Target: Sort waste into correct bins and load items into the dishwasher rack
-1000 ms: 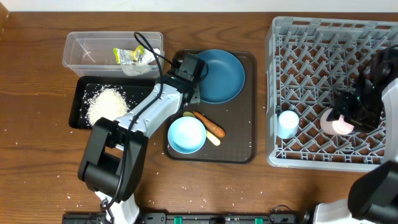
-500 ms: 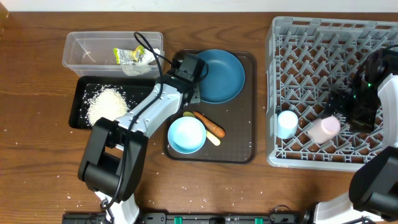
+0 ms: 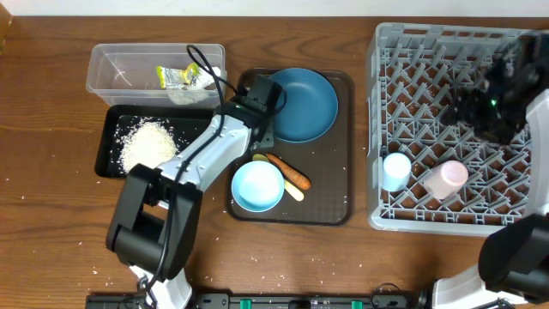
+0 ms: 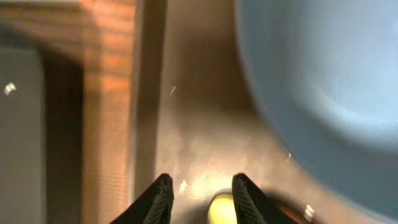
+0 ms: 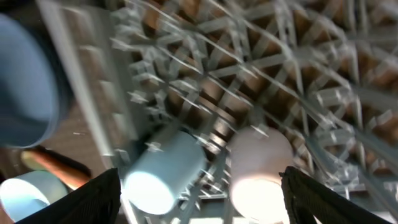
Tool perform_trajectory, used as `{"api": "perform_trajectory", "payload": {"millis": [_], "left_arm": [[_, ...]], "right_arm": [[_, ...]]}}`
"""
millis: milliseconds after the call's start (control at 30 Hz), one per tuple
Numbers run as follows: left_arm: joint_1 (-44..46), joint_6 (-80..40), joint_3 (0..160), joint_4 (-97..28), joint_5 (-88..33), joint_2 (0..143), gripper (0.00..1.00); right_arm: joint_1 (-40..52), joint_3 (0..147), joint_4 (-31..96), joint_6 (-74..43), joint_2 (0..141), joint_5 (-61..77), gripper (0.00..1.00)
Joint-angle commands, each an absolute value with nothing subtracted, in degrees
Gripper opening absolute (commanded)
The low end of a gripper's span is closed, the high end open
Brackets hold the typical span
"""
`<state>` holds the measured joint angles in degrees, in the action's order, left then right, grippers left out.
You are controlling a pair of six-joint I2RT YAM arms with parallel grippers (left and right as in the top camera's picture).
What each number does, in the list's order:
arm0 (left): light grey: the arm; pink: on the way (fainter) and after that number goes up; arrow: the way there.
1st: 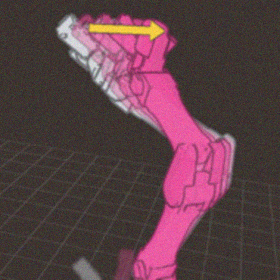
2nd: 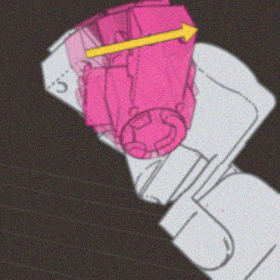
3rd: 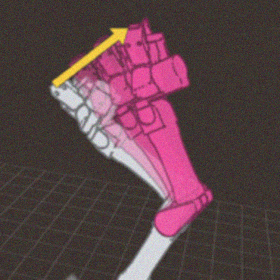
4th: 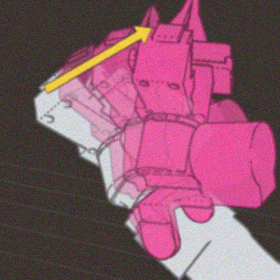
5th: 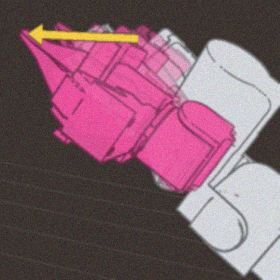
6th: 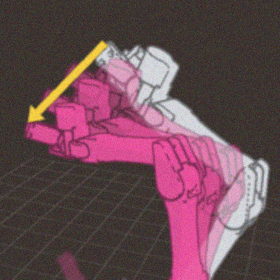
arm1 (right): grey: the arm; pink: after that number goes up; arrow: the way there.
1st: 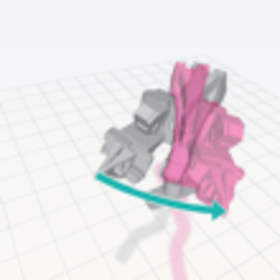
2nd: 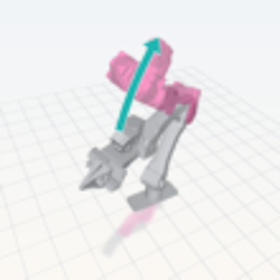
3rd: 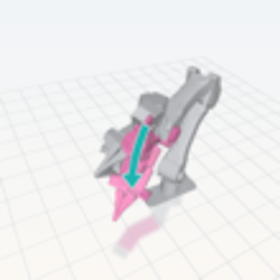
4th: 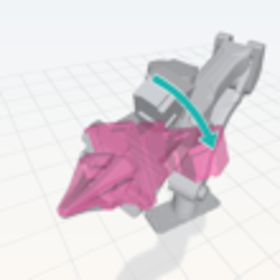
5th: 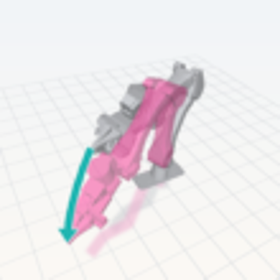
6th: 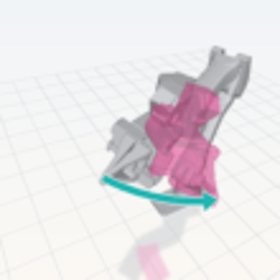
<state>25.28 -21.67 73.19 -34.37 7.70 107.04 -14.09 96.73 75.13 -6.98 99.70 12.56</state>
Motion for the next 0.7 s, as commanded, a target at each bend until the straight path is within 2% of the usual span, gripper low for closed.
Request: {"api": "perform_trajectory", "payload": {"millis": [0, 200, 400, 667], "left_arm": [[25.0, -19.6, 76.3, -38.1, 8.4, 99.2, 0.38], [25.0, -19.6, 76.2, -48.3, 2.8, 89.8, 0.43], [25.2, -18.4, 75.5, -56.2, -4.6, 88.4, 0.44], [26.3, -13.3, 72.5, -58.5, -11.5, 88.4, 0.44]], "right_arm": [[-8.5, 101.3, 74.6, -5.5, 97.8, 14.0, 0.81], [2.0, 102.3, 71.7, -5.5, 97.8, 13.9, 0.81], [9.8, 102.2, 67.7, -7.0, 97.8, 14.0, 0.80], [16.4, 102.1, 65.3, -7.3, 99.4, 13.9, 0.79]]}}
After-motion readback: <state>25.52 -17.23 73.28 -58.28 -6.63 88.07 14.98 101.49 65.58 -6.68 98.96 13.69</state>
